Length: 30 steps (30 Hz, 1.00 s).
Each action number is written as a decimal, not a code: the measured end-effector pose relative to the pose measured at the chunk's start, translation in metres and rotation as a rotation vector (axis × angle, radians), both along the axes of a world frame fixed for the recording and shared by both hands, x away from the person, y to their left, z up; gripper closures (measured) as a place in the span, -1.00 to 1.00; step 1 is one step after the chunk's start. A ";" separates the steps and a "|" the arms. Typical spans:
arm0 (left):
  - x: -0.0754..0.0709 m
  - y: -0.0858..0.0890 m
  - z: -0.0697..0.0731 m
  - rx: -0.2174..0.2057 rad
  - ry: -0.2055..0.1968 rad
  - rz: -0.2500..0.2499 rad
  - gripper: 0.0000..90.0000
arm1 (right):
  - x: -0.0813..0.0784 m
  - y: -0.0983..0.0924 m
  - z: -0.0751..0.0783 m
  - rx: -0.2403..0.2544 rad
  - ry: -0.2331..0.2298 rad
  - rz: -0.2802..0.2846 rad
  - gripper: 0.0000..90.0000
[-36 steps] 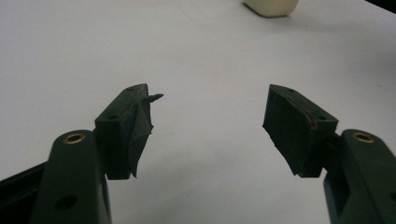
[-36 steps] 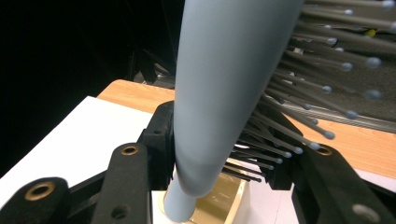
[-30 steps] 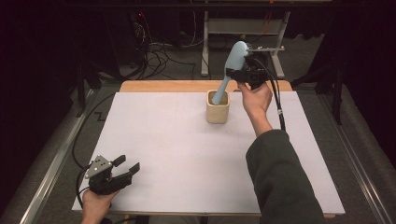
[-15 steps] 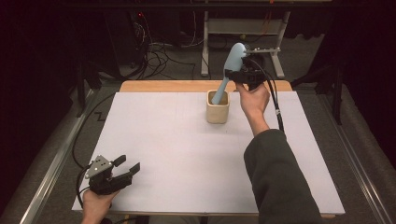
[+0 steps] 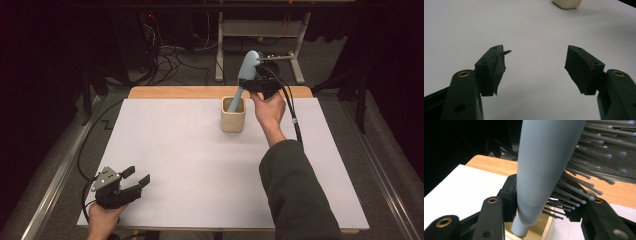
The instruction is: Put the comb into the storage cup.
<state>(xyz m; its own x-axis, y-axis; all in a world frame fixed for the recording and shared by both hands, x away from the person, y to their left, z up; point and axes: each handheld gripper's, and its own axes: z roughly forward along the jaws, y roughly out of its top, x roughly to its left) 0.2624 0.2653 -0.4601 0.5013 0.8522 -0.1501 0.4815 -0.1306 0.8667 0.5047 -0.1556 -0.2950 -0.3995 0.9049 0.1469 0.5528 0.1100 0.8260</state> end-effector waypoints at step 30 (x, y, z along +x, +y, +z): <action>0.000 0.000 0.000 0.000 0.002 -0.003 -0.26 | 0.005 0.006 -0.030 -0.033 0.060 0.002 0.21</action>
